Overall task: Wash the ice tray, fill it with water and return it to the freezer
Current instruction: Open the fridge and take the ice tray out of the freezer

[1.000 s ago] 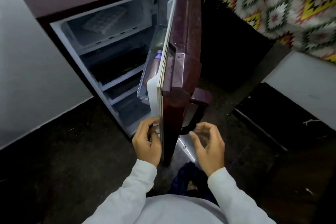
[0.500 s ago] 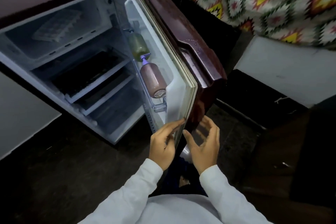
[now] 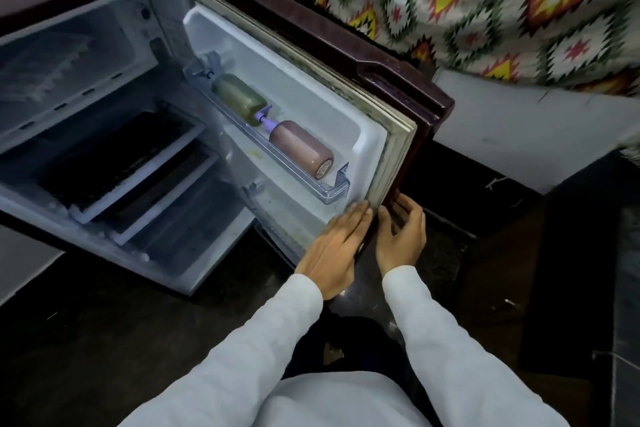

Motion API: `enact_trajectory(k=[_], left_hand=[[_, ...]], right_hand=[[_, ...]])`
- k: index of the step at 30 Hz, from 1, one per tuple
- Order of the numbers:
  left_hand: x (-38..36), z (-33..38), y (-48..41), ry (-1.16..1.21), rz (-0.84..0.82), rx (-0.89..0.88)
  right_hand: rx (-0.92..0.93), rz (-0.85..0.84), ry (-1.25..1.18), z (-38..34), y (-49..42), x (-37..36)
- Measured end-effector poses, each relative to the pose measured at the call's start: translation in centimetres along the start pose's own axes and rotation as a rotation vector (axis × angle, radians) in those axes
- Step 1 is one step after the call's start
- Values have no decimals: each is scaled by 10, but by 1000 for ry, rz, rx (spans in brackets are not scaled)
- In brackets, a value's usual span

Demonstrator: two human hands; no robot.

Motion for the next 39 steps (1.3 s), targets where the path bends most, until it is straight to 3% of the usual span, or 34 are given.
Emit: enact_trajectory(k=[10, 19, 23, 30, 34, 39], left_hand=[[-16, -1, -59, -101, -88, 26], [-19, -29, -55, -156, -121, 206], [-13, -59, -22, -206, -133, 346], [22, -127, 53, -175, 84, 654], [58, -187, 103, -132, 141, 840], [130, -265, 150, -136, 323, 924]], right_hand=[[-20, -60, 148, 16, -51, 14], [118, -301, 385, 27, -41, -20], [112, -571, 578, 33, -32, -63], [313, -882, 933, 13, -6, -166], [455, -994, 931, -20, 7, -241], [632, -1020, 948, -67, 4, -345]])
Point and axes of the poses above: each hand's wrist, its own y-axis away from the middle knuckle, its own x-axis out of the back of the hand, z = x × y, the point moved 6 cm from there along -y, towards the middle knuckle, and after that the axes turned 14 degrees about -z, right-handed, at the moved point
